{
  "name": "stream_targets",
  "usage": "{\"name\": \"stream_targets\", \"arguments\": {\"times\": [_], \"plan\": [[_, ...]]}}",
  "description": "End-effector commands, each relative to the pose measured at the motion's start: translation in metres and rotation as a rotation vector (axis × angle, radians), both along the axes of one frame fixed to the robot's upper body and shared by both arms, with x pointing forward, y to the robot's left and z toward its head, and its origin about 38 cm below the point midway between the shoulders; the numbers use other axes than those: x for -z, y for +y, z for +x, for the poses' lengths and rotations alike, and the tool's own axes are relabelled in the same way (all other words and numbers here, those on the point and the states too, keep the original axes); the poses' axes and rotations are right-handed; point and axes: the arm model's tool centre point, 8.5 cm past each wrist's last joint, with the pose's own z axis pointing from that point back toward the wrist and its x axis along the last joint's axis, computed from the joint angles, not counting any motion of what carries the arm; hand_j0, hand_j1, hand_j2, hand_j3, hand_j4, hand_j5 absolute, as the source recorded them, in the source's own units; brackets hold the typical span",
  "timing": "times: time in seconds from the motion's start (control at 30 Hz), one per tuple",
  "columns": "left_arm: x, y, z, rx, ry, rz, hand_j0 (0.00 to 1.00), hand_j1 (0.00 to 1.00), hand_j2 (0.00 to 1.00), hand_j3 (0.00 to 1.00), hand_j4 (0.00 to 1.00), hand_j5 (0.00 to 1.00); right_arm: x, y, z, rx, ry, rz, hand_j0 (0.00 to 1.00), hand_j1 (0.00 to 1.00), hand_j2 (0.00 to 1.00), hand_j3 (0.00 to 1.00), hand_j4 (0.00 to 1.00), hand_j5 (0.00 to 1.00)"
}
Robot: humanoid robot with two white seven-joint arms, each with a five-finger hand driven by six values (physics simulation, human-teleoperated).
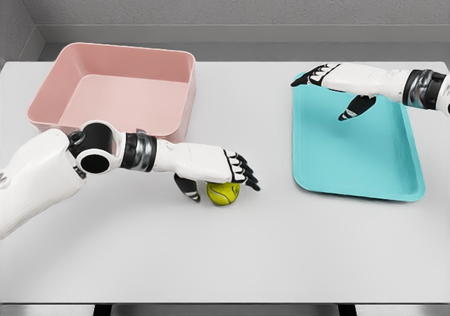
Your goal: Put the tennis from the blue tray into the pink basket with both arms
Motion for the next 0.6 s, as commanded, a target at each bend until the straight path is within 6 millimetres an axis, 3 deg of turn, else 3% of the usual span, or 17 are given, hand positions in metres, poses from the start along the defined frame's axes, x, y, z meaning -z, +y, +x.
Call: {"name": "stream_targets", "arguments": {"times": [0.0, 0.37, 0.43, 0.57], "plan": [[0.0006, 0.0002, 0.0008, -0.004, -0.004, 0.005, 1.0, 1.0, 1.0, 1.0, 1.0, 1.0, -0.0009, -0.0002, 0.0002, 0.003, 0.0, 0.007, 1.0, 1.0, 1.0, 1.0, 1.0, 1.0], [0.0049, 0.0011, 0.0003, -0.006, -0.009, 0.019, 0.99, 0.99, 0.99, 0.99, 0.99, 0.99, -0.0009, -0.0002, 0.0002, 0.003, 0.0, 0.007, 1.0, 1.0, 1.0, 1.0, 1.0, 1.0], [0.0053, 0.0009, -0.0001, -0.004, -0.009, 0.019, 0.82, 0.82, 0.82, 0.82, 0.82, 0.82, -0.001, -0.001, 0.0001, 0.004, 0.0, 0.006, 1.0, 1.0, 1.0, 1.0, 1.0, 1.0], [0.007, 0.001, -0.0014, -0.001, -0.004, 0.019, 0.64, 0.64, 0.64, 0.64, 0.64, 0.64, -0.0009, -0.001, 0.0001, 0.004, 0.001, 0.005, 1.0, 1.0, 1.0, 1.0, 1.0, 1.0]]}}
